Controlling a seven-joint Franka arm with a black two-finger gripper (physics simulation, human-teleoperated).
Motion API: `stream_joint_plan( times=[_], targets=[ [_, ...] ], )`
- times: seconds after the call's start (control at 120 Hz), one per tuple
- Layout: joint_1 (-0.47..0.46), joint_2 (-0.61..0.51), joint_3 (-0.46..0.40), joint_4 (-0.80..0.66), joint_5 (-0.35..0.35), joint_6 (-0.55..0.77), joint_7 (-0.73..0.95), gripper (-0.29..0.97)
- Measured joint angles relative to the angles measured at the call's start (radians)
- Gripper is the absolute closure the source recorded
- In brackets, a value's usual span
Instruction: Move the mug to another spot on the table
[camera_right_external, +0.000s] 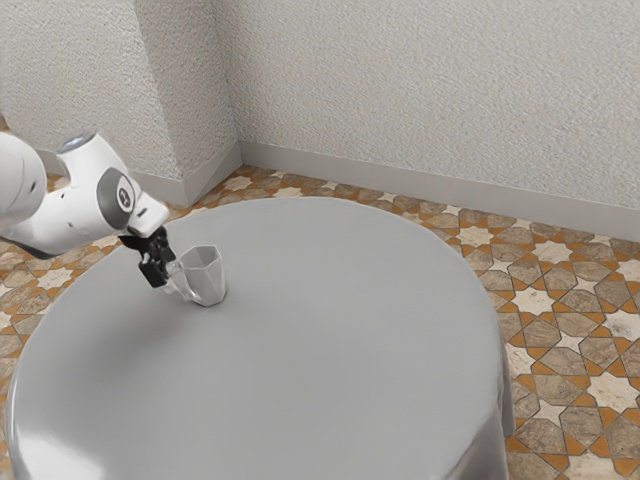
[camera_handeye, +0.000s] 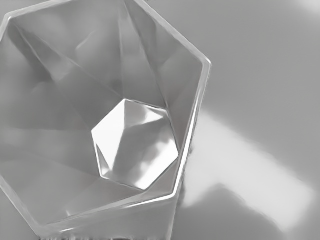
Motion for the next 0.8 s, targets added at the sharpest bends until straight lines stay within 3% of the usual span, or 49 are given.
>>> stream_joint_plan(
  times=[0.508,0.8],
  targets=[
    [0.0,0.006,0.0,-0.042,-0.285,0.08,0.154,0.0],
    [0.0,0.008,0.0,-0.063,-0.349,0.098,0.196,0.13]
  ],
)
